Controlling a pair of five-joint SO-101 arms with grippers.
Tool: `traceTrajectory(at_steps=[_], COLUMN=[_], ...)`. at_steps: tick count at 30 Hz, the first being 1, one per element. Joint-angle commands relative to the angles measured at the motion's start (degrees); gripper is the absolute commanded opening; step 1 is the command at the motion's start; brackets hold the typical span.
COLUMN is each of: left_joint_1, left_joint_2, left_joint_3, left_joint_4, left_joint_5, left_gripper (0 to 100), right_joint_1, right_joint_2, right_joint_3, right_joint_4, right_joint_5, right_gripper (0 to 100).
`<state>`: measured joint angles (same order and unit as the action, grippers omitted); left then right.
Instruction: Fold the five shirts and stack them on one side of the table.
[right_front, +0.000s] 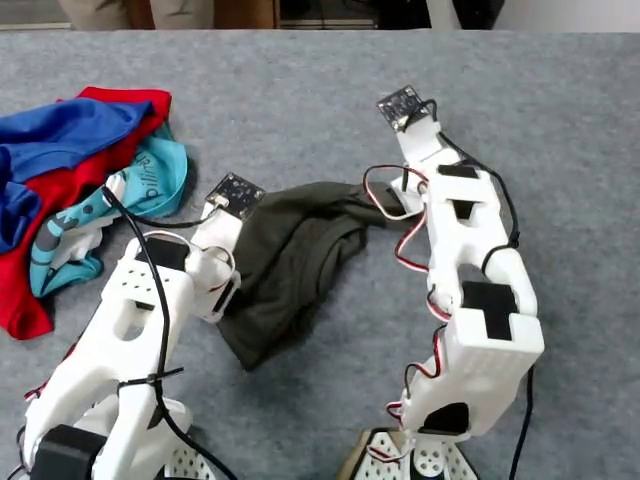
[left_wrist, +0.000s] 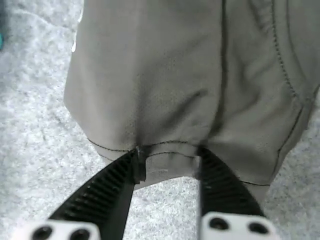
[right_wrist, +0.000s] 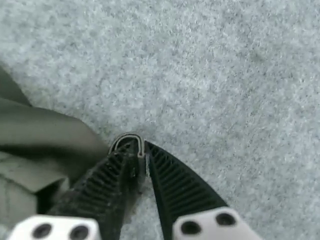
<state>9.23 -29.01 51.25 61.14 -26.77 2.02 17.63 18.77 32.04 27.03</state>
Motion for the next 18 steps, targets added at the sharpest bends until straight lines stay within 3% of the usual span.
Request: traceTrajectory(at_steps=[1, 12, 18], left_joint_1=[-0.18, -0.53, -5.01], left_joint_2=[-0.13, -0.66, -0.75], left_joint_3=[-0.35, -2.2, -19.96], left_joint_4=[-0.62, 0.35, 11.43], left_joint_5=[0.97, 0.97, 3.16], left_gripper=[6, 2, 2], right_joint_1=[0.66, 0.66, 1.19], right_joint_2=[-0.22, -0.31, -2.51], right_joint_3=[-4.18, -4.18, -5.93], right_joint_4=[-0.7, -0.7, 1.49], right_joint_5=[-0.26, -0.26, -0.18], right_gripper=[0.3, 0.3, 0.3])
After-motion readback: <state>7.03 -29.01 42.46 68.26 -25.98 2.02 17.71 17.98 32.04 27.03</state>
